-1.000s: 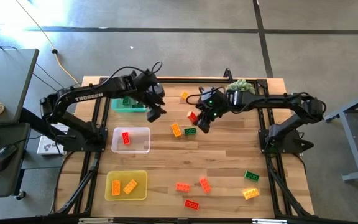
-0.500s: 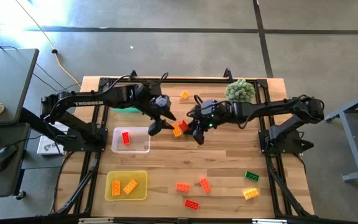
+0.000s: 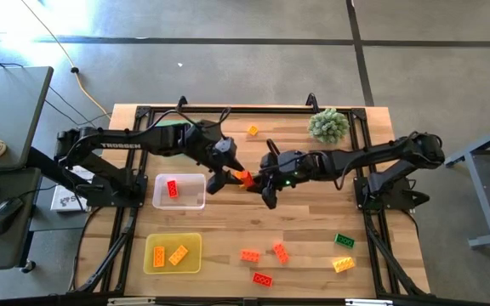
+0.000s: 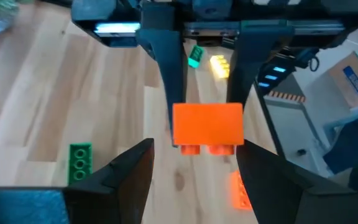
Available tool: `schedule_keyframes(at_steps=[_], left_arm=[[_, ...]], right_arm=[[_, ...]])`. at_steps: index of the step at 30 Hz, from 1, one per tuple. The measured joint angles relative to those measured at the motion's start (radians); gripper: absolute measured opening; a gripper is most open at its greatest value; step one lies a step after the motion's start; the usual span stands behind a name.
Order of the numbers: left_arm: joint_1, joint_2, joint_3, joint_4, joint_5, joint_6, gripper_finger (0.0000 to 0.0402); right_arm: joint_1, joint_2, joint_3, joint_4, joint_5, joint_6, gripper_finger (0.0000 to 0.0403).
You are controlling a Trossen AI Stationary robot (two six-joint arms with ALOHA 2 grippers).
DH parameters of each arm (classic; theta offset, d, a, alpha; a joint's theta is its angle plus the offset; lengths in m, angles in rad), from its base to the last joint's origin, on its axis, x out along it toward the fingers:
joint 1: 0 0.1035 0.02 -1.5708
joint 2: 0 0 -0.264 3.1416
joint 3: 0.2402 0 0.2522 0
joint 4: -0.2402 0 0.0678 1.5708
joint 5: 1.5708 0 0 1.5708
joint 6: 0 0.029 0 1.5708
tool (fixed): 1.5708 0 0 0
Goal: Sort & place blocks by color
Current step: Put the orange game piece into the white bin
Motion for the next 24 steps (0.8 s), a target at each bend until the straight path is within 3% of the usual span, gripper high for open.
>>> schedule_keyframes(at_steps=[14,24], left_arm=[[-0.071,0.0,0.0,0.086,-0.066,-0.026,0.0209],[-0.069,0.0,0.0,0.107,-0.058,0.008,0.0113]], right_arm=[[0.041,0.0,0.0,0.072,0.073,0.031,0.0101],[0.042,0.0,0.0,0.077,0.055,0.019,0.0101]])
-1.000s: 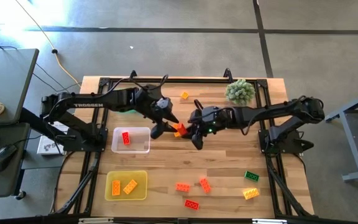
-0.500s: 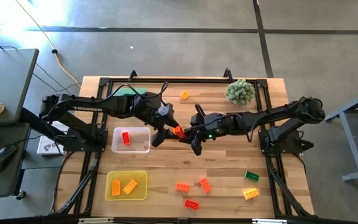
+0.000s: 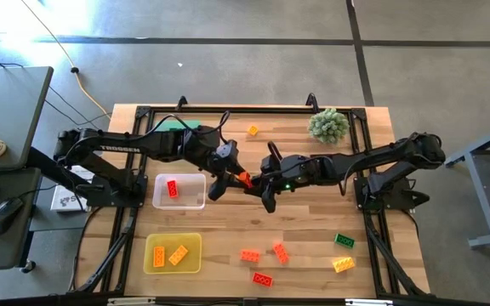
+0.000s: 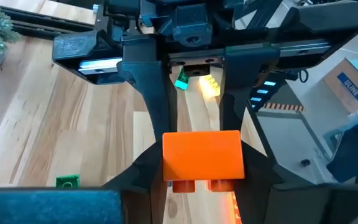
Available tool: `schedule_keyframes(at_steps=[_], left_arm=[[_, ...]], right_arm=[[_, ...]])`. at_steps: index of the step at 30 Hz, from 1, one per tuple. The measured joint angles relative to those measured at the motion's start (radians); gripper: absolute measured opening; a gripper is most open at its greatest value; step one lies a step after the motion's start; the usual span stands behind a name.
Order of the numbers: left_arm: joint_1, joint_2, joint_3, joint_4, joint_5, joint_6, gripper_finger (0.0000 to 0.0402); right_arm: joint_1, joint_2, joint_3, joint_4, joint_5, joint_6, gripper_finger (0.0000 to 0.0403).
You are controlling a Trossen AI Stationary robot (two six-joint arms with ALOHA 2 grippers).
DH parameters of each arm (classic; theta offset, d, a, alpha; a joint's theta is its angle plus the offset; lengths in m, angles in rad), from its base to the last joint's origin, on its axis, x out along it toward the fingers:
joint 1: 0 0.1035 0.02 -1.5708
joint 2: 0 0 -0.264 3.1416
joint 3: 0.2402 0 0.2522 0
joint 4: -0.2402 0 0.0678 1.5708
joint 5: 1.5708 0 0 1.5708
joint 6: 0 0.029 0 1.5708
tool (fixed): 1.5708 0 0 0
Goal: Sort & place blocks by color
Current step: Put the orange game piece into the white bin
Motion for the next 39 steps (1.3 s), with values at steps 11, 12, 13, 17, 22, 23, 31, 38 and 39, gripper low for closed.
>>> schedule_keyframes(at_steps=[11,12,13,17,22,23,31,38,39], left_arm=[[0.002,0.0,0.0,-0.057,-0.001,0.057,0.0113],[0.002,0.0,0.0,-0.079,-0.001,0.06,0.0113],[0.002,0.0,0.0,-0.104,-0.002,0.06,0.0113],[0.001,0.0,0.0,-0.238,-0.009,0.06,0.0113],[-0.021,0.0,0.0,-0.457,-0.091,0.082,0.0113],[-0.029,0.0,0.0,-0.505,-0.127,0.084,0.0113],[-0.103,-0.001,-0.008,-0.804,-0.291,0.081,0.0113],[-0.133,-0.001,-0.118,-0.828,-0.311,0.079,0.0115],[-0.137,-0.001,-0.134,-0.827,-0.318,0.078,0.0115]], right_arm=[[-0.003,0.0,0.0,-0.004,-0.021,-0.013,0.0231],[-0.003,0.0,0.0,-0.007,-0.021,-0.014,0.0246],[-0.003,0.0,0.0,-0.012,-0.023,-0.015,0.0258],[-0.004,0.0,0.0,-0.042,-0.062,-0.014,0.0279],[-0.002,0.0,0.0,-0.093,-0.109,0.012,0.0282],[0.0,0.0,0.0,-0.1,-0.117,0.018,0.0282],[0.039,0.0,0.0,-0.246,-0.133,0.086,0.0283],[0.092,0.0,0.0,-0.396,-0.133,0.169,0.0283],[0.101,0.0,0.0,-0.418,-0.134,0.17,0.0283]])
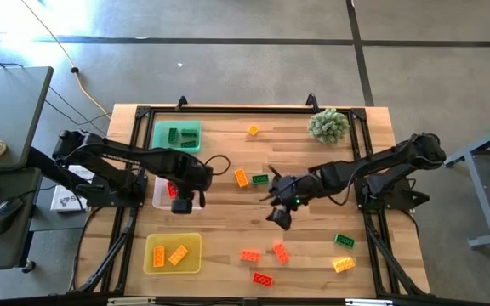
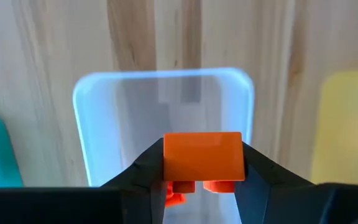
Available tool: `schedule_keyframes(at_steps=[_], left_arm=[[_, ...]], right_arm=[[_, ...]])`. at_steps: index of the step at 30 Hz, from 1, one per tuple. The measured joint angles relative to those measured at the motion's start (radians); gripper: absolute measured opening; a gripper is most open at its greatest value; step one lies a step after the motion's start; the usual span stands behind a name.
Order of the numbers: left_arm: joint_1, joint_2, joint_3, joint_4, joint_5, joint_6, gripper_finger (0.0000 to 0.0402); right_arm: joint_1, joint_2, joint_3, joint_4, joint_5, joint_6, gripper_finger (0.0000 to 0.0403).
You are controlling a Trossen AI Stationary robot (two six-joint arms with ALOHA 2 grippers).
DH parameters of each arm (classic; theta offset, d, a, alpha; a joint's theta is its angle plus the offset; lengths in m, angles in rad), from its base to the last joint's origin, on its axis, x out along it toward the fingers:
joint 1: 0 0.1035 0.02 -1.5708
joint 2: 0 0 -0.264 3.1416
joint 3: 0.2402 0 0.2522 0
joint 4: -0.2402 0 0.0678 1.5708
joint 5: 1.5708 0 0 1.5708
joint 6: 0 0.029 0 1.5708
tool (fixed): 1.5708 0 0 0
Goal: Sort & place blocks by color
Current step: Put the orange game piece into the white bin
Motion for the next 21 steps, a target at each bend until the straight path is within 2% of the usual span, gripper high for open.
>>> schedule_keyframes(at_steps=[7,13,17,21], left_arm=[[-0.002,0.0,-0.072,0.001,-0.031,-0.034,0.0118],[-0.002,0.0,-0.087,0.004,-0.031,-0.035,0.0124],[-0.002,0.0,-0.087,0.002,-0.031,-0.051,0.014],[-0.002,0.0,-0.087,0.003,-0.031,-0.062,0.0154]], right_arm=[[0.07,0.0,0.0,-0.213,-0.05,0.012,0.0283],[0.15,0.0,0.0,-0.407,-0.074,0.015,0.0283],[0.215,0.0,-0.015,-0.488,-0.117,0.015,0.0283],[0.296,0.0,-0.053,-0.486,-0.169,0.023,0.0283]])
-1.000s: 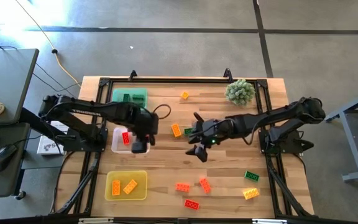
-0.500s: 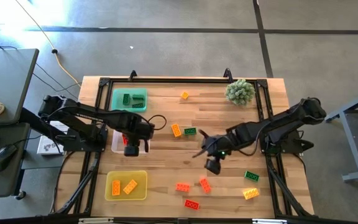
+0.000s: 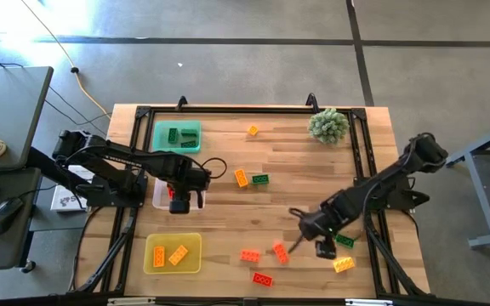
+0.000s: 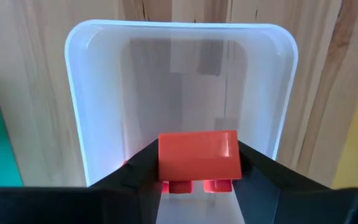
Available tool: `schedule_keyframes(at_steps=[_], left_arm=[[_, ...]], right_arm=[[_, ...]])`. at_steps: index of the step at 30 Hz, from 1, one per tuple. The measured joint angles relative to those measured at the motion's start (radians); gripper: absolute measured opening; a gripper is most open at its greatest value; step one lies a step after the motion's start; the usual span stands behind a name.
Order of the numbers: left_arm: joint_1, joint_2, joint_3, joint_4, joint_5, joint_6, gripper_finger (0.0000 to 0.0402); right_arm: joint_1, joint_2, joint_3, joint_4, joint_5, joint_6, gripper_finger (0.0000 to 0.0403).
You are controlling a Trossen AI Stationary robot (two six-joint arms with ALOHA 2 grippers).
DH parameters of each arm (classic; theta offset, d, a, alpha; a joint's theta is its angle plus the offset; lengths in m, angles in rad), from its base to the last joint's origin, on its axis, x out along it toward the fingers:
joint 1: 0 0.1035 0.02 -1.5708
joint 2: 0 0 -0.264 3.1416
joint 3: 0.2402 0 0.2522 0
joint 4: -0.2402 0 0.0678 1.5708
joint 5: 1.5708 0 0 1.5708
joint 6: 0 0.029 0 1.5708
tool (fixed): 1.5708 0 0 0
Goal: Sort & place blocks by color
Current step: Put the orange game piece into the white bin, then put the yellow game piece into the yellow bin
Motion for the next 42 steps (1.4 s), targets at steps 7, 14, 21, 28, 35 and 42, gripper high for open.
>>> schedule_keyframes(at_steps=[7,14,21,28,35,42], left_arm=[[0.004,0.0,0.0,0.0,0.0,-0.053,0.0171],[0.003,0.0,0.0,0.0,0.0,-0.138,0.02],[0.004,0.0,0.0,0.0,0.019,-0.216,0.0215],[0.003,0.0,0.0,0.006,0.115,-0.227,0.0216],[0.003,0.0,0.0,0.007,0.12,-0.236,0.0216],[0.003,0.0,0.0,0.007,0.119,-0.236,0.0216]], right_arm=[[0.143,0.0,-0.03,-0.001,0.011,0.029,0.0283],[0.263,0.0,-0.03,0.005,0.013,0.073,0.0283],[0.369,0.0,-0.03,0.011,0.06,0.131,0.0283],[0.406,0.0,-0.088,0.067,0.089,0.159,0.0283],[0.421,0.001,-0.185,0.181,0.069,0.184,0.0283],[0.468,0.001,-0.243,0.277,0.075,0.187,0.0283]])
